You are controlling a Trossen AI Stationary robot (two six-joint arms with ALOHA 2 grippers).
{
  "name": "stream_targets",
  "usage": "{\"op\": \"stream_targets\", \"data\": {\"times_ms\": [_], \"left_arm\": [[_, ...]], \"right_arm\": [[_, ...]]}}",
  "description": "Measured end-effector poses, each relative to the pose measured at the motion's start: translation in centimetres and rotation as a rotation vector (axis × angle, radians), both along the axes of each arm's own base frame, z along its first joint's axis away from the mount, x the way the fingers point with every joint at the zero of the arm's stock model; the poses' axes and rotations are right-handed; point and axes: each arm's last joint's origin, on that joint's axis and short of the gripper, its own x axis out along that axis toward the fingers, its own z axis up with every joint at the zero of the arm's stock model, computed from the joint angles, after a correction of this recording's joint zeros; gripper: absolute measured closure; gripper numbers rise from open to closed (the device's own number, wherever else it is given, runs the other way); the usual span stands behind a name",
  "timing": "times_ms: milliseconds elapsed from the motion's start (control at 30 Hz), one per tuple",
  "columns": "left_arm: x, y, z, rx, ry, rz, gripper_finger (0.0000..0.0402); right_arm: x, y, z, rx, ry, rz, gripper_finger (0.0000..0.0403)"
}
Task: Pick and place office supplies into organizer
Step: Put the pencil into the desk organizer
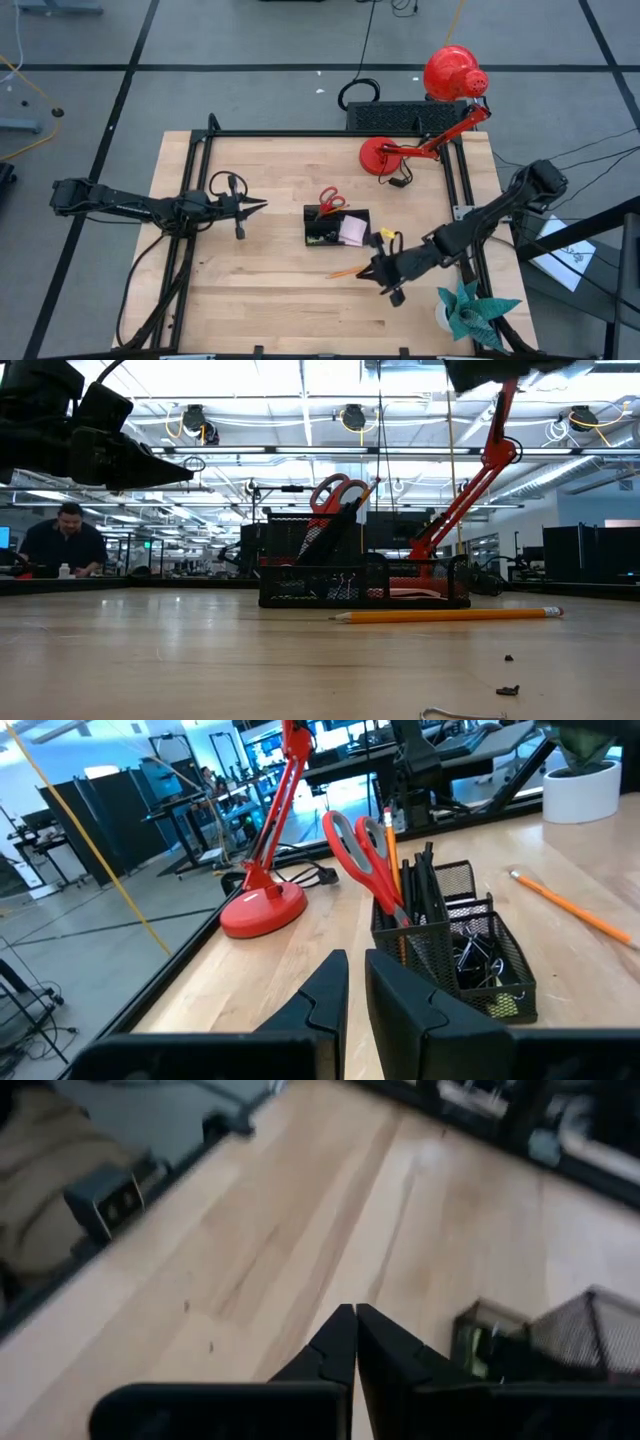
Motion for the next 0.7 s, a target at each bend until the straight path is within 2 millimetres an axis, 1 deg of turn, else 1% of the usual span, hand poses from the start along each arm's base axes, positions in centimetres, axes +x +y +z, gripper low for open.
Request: {"op": "stream_targets", "data": {"times_ms": [67,167,233,333,467,533,700], "left_arm": [[0.0,0.0,0.0,0.002,0.001,0.000,0.0355],[0.0,0.0,0.0,0.004,0.001,0.009,0.0355],[0.0,0.0,0.0,0.004,0.000,0.014,0.0355],[0.0,0.0,0.0,0.000,0.000,0.014,0.0355],[0.0,0.0,0.0,-0.002,-0.001,0.017,0.0355],[0.0,0.0,0.0,-0.002,0.000,0.016,0.0355],[0.0,0.0,0.0,0.001,-0.003,0.017,0.0355]], "right_arm": [[-0.3,-0.1,0.7,0.010,-0.050,-0.002,0.0401],[-1.3,-1.0,0.7,0.013,-0.130,-0.001,0.0401],[-2.2,-2.2,0.2,0.029,-0.174,-0.006,0.0402],[-4.0,-4.3,-0.7,0.110,-0.238,0.013,0.0402],[-6.5,-6.5,-1.8,0.193,-0.398,-0.010,0.0402],[-7.4,-7.3,-2.2,0.211,-0.414,-0.056,0.0402],[-9.3,-8.8,-2.4,0.210,-0.341,-0.175,0.0402]]}}
